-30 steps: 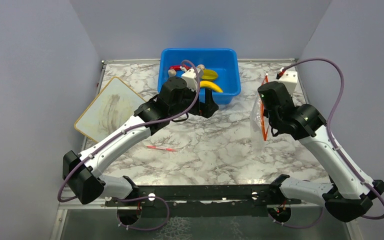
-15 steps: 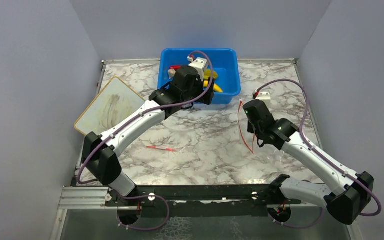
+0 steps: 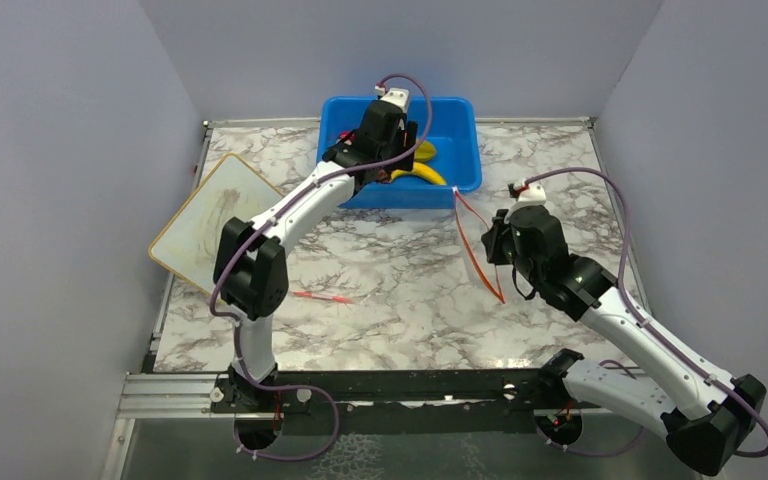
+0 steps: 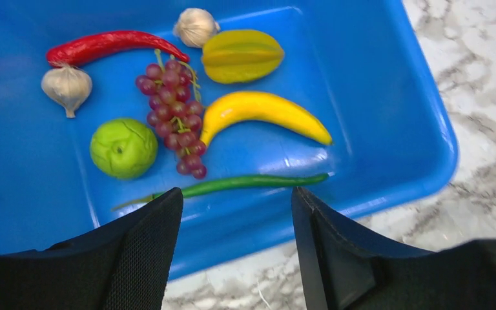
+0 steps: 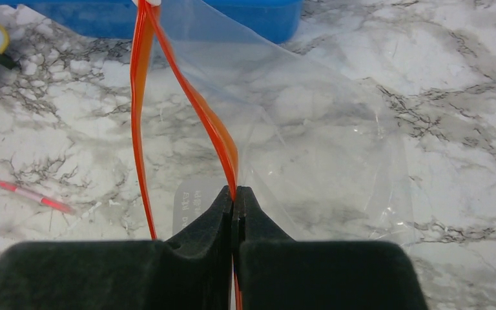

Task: Place the food in the zip-top bag and seal the zipper
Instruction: Pick up the fake fruit from the bin.

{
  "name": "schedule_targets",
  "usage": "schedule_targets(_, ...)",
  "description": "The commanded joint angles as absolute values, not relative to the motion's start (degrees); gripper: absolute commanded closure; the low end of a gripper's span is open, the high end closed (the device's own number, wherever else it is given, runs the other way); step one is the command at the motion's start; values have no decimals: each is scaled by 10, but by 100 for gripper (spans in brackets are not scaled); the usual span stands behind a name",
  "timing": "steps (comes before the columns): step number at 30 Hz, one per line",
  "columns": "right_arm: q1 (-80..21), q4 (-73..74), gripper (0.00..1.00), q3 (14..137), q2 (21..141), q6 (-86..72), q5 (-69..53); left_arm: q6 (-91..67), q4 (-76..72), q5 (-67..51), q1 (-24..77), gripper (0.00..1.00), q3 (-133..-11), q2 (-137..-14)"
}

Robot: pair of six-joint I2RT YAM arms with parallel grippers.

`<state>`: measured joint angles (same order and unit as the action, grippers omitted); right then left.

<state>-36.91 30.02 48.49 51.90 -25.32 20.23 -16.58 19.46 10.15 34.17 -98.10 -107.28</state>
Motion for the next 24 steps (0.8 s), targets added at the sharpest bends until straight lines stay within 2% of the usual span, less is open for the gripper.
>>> schedule_targets(1,-367,278,99,481,523,-248,163,-173,199,126,310,38,-1051,-1128)
schedule_targets(9,-367,324,99,495,538,-245,181,-139,190,59,291,34,-1191,-1256)
schedule_targets(14,-367,339,99,506,539,-240,174,-178,189,33,291,34,-1274,-1335)
schedule_targets(20,-367,343,99,525,559,-229,175,-200,144,12,289,33,-1315,-1402)
schedule_targets(24,-367,338,99,533,576,-223,170,-258,145,47,284,29,-1337,-1435)
